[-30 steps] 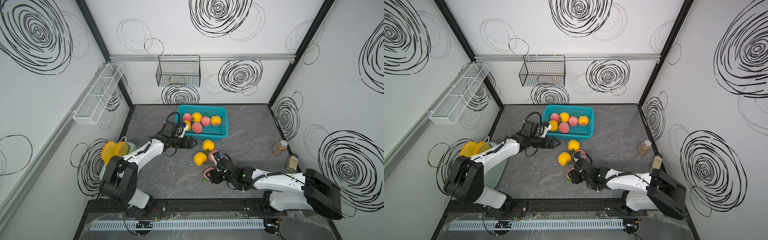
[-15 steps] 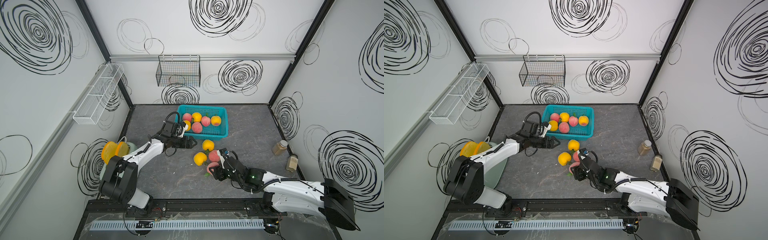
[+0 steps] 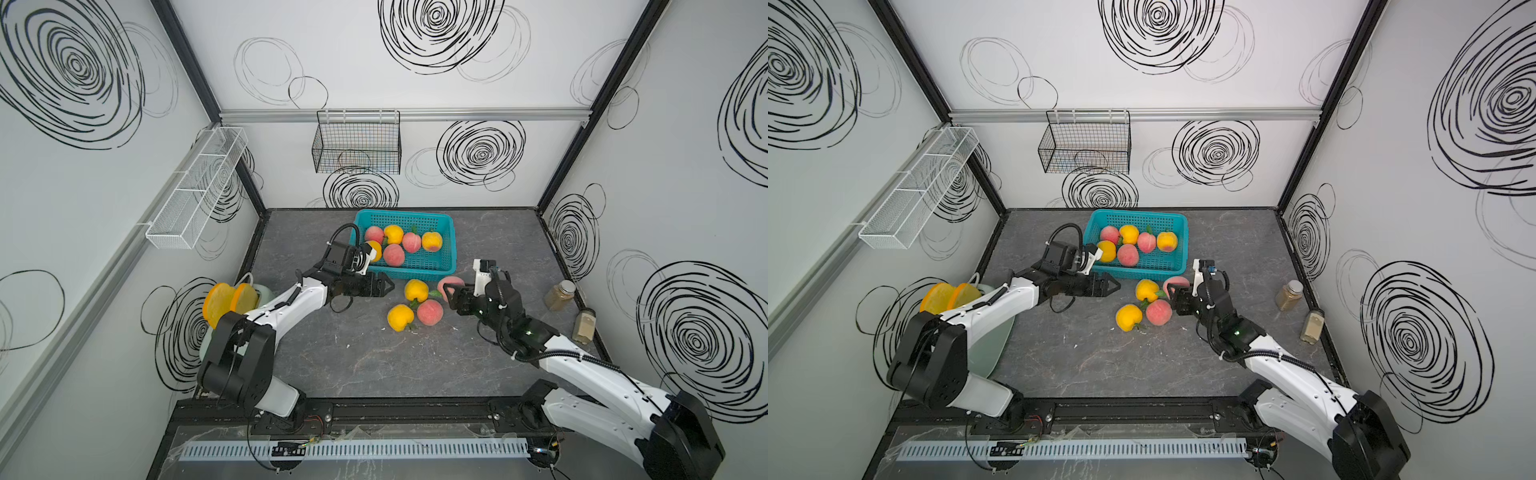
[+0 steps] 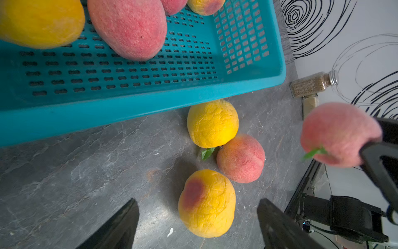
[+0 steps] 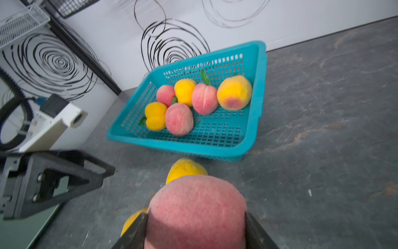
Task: Put the peaches into the basket
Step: Pick up the peach from the center of the board, then place the peach in the basket.
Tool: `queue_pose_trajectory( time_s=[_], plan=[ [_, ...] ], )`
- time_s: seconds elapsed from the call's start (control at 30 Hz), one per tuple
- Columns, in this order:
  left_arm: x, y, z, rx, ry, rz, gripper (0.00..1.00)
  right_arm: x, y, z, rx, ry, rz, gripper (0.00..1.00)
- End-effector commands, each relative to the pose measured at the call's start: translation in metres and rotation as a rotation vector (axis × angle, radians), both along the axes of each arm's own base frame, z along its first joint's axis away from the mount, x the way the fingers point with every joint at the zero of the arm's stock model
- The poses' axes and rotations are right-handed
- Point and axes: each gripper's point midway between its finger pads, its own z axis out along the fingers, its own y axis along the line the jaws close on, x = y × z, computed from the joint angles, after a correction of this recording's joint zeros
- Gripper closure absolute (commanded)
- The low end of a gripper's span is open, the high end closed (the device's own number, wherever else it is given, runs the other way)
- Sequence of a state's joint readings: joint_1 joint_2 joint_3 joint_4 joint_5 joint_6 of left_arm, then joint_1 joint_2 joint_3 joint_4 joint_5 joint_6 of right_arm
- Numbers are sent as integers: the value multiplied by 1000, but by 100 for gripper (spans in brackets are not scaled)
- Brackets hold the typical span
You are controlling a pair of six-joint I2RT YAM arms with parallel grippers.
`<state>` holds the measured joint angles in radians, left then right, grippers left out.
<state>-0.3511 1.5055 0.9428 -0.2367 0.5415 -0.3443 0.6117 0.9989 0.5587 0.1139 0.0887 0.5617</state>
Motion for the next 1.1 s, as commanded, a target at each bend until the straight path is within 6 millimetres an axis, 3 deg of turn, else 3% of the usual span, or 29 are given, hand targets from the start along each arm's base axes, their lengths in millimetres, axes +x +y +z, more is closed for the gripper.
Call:
queue_pose_trajectory(
  time_s=[0.0, 0.17, 0.33, 0.5, 0.83, 1.07],
  plan=[
    [7, -1, 22, -28, -65, -4, 10, 29, 12, 50, 57, -119, 38, 70],
    [8, 0, 25, -28, -75, 2, 10, 73, 28, 57, -27, -111, 50, 69],
    [8, 1, 27, -29, -79, 2, 10, 119, 47, 29, -95, 15, 86, 68],
    [8, 2, 28, -28, -81, 4, 10, 150, 67, -5, -138, 79, 125, 67],
    [7, 3, 28, -26, -84, 6, 11, 172, 87, -68, -173, 174, 169, 65],
    [7, 3, 28, -29, -82, 3, 10, 180, 93, -88, -188, 202, 174, 60]
  ],
)
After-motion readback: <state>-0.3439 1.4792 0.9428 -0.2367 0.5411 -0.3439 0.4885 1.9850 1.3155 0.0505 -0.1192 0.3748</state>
